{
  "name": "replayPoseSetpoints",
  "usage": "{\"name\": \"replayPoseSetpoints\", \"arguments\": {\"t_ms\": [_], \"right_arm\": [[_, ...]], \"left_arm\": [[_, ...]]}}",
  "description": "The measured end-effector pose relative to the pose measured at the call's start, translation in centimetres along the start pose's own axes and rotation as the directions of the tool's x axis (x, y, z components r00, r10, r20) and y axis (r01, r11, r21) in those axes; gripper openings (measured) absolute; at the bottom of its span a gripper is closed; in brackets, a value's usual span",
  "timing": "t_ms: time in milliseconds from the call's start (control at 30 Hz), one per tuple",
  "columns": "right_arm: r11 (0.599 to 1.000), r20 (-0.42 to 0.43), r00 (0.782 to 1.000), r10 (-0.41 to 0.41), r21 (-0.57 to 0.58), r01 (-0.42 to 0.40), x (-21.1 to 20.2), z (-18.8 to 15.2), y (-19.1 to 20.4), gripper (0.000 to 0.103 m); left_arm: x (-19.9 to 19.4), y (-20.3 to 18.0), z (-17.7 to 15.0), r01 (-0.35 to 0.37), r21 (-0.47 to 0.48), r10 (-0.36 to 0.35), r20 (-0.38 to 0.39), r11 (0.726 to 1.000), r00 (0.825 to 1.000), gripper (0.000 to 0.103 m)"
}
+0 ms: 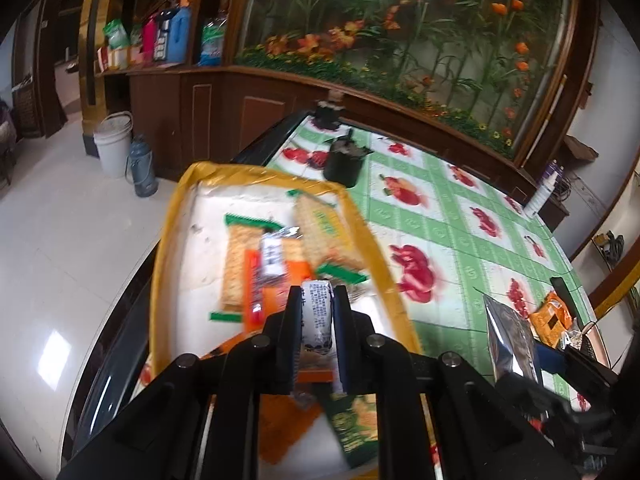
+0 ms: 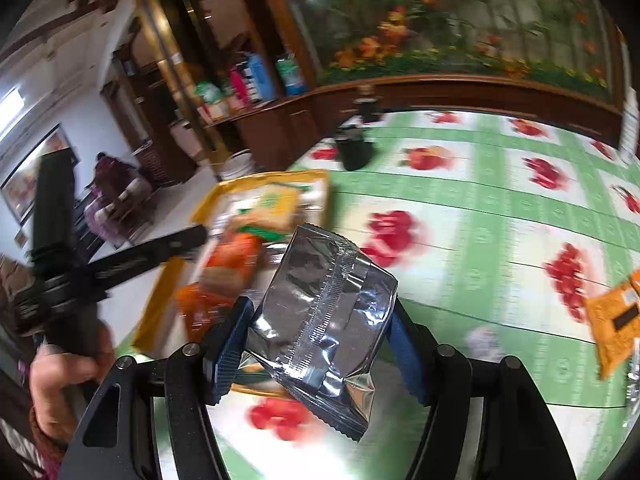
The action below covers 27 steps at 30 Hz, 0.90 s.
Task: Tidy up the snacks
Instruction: 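Carry the milk candy with left while right carries silver bag over tray, then open both grippers to drop the milk candy and silver bag into tray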
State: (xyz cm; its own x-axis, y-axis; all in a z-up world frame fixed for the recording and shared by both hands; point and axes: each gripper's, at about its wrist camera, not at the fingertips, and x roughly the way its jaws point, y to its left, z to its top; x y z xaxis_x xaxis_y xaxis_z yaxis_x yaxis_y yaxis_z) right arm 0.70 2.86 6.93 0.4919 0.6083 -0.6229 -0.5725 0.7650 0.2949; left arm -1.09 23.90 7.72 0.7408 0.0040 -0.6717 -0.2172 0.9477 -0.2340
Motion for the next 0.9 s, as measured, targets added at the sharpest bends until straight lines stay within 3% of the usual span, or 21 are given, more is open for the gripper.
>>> {"name": "replayPoseSetpoints", "arguments": {"t_ms": [267, 767, 867, 900], "right_arm": [[0.993, -0.046, 0.997, 0.059, -0.102, -0.064, 3.8, -0.5, 5.8, 0.071], [0.969, -0.1, 0.995, -0.016, -0.246, -0.009, 8.1, -3.1, 8.5, 0.072], [0.966, -0.095, 0.995, -0.03, -0.259, 0.005, 8.4, -3.3, 8.7, 0.073], [0.966, -0.091, 0.995, -0.03, -0.258, 0.005, 8.3, -3.3, 8.7, 0.073]], "left_arm": [[1.0, 2.0, -1.2, -0.018, 0.004, 0.019, -0.044, 1.0, 0.999, 0.014], [1.6, 3.1, -2.0, -0.002, 0.016, 0.003, -0.067, 1.0, 0.998, 0.015], [1.6, 3.3, -2.0, -0.004, 0.008, 0.005, -0.069, 1.0, 0.998, 0.025], [1.5, 3.4, -2.0, -0.004, 0.004, 0.004, -0.067, 1.0, 0.998, 0.033]]}}
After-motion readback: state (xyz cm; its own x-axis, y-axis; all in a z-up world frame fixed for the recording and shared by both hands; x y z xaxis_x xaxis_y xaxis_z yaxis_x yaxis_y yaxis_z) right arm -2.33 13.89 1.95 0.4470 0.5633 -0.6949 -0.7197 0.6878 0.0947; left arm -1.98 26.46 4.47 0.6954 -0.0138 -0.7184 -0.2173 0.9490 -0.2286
